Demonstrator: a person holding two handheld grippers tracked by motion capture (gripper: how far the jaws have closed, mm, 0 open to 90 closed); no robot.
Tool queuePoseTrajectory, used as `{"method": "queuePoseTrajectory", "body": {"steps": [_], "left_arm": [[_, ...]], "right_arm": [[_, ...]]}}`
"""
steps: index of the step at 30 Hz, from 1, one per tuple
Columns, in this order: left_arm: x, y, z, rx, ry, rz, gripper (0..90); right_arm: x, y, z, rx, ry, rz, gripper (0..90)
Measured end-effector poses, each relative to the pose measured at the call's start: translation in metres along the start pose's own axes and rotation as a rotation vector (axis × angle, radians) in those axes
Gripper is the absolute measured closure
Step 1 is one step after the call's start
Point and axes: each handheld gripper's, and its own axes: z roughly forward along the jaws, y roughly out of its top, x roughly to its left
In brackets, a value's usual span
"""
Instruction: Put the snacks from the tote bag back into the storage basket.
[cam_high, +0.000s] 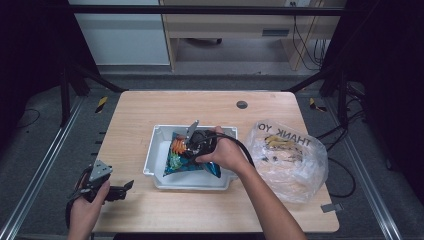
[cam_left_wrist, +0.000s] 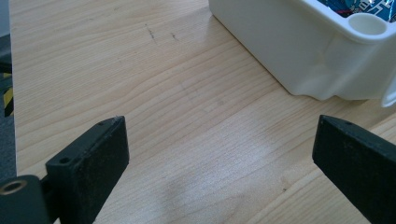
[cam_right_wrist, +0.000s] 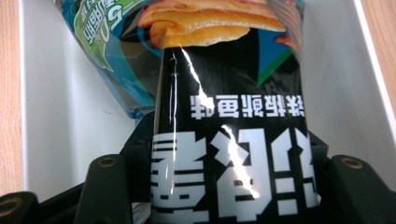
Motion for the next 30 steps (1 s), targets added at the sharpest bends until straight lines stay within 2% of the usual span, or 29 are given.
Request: {"method": "queuePoseTrajectory", "body": {"steps": [11,17,30], "left_arm": [[0.000,0.000,0.000,0.000,-0.001,0.000,3.4],[0.000,0.000,0.000,0.000,0.001,0.000,3.4],[0.001,0.000,0.000,0.003,0.003,-0.001,3.3]], "right_arm": [[-0.001,0.002,-0.004,-0.029,-0.022,0.022,34.2],[-0.001,0.003,-0.009,-0.062,-0.036,0.042,30.7],[-0.001,0.002,-0.019,-0.085,-0.062,0.058,26.8]]}}
